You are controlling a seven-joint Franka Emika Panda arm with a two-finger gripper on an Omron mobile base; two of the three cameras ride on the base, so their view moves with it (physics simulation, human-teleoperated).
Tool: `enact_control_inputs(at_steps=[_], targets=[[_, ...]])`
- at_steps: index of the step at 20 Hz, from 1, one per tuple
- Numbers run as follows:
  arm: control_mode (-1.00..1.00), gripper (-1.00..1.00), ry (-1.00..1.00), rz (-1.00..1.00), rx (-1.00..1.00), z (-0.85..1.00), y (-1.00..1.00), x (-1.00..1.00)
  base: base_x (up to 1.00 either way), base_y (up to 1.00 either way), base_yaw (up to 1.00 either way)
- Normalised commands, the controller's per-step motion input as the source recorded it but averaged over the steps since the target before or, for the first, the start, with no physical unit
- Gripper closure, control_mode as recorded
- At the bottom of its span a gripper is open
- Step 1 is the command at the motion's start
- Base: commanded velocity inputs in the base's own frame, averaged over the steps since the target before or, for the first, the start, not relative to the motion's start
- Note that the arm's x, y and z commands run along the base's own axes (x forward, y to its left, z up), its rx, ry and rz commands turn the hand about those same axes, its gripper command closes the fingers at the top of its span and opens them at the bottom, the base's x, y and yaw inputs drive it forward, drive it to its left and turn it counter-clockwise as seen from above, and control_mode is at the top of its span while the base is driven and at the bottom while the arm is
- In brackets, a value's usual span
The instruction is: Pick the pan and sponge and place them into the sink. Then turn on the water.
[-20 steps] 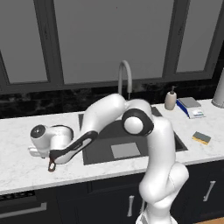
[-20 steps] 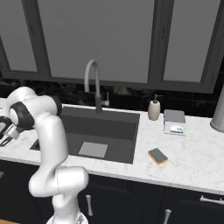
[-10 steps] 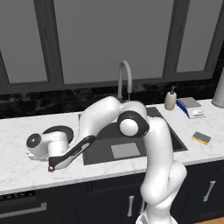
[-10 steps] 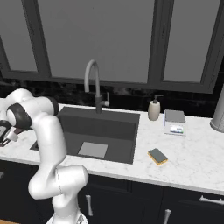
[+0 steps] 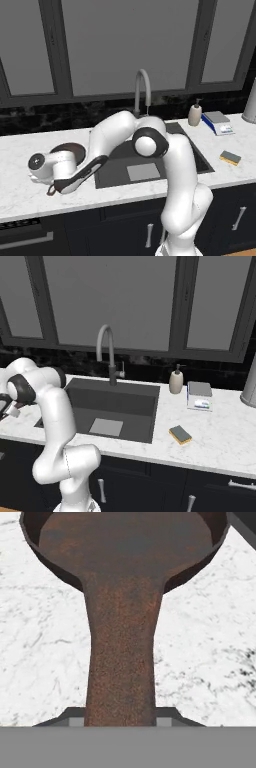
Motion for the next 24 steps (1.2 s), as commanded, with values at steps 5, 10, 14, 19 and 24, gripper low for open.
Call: enact_control_inputs(at_steps=[5, 10, 14, 19, 24], targets=[[-1.0, 1.0, -0.07, 0.0, 0.03, -0.17, -0.48, -0.15, 0.0, 0.0, 0.0], [-1.0, 1.0, -0.12, -0.02, 0.08, 0.04, -0.61, -0.27, 0.0, 0.0, 0.0], [-1.0, 1.0, -0.24, -0.04, 0.06, 0.84, -0.3, -0.39, 0.0, 0.0, 0.0], [-1.0, 1.0, -0.09, -0.14, 0.05, 1.0, -0.26, -0.3, 0.0, 0.0, 0.0], [-1.0, 1.0, 0.15, -0.28, 0.07, 0.89, -0.28, -0.15, 0.0, 0.0, 0.0]])
